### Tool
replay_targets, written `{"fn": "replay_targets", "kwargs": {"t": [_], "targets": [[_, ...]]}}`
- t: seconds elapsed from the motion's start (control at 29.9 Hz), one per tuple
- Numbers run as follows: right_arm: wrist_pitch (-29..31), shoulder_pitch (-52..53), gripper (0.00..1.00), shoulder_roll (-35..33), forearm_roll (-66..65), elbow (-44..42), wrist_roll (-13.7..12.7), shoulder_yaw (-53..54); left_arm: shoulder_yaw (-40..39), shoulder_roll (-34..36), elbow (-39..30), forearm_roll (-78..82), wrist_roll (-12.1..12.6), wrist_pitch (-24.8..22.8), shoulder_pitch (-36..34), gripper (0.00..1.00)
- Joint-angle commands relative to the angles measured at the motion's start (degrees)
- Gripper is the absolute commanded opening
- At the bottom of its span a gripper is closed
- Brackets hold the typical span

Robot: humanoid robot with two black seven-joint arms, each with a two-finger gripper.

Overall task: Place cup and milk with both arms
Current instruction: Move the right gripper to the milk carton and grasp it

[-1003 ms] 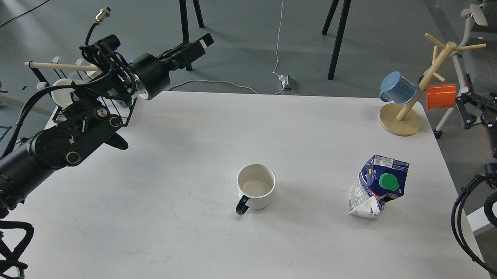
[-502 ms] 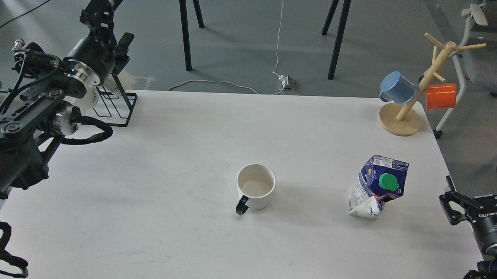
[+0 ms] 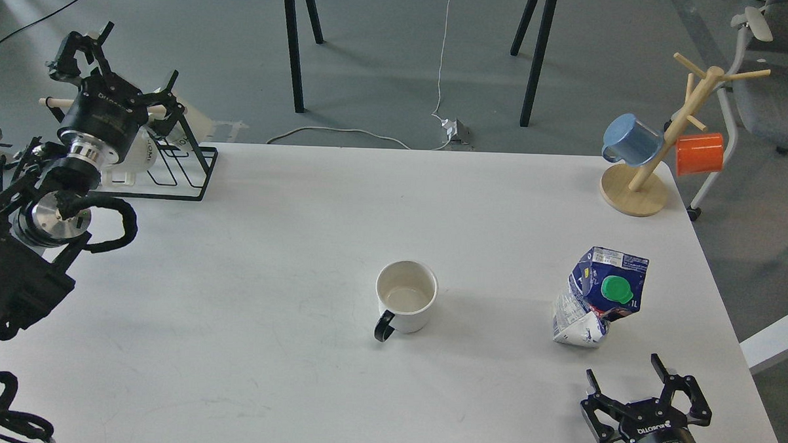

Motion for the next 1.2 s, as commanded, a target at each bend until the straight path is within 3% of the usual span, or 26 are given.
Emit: {"fn": "replay_targets", "kwargs": {"t": [0.0,0.2,0.8,1.17], "targets": [[0.0,0.6,0.98,2.7,-2.7,1.0,0.0,0.0,0.1,0.4,0.0,0.1,0.1,0.0,0.8,1.0],[0.0,1.2,0.94,8.0,-4.8,1.5,0.2,0.7,0.7,0.8,3.1,0.3,0.4,0.0,0.8,1.0],[0.0,7.0,0.86,9.0,-4.8,0.6,0.3,3.0,0.8,0.9,4.8,0.4,0.7,0.0,0.5,1.0],[0.0,7.0,0.4,8.9,-4.9,-0.1,0.3,3.3,0.8,0.8,6.0,0.4,0.5,0.0,0.6,1.0]]}}
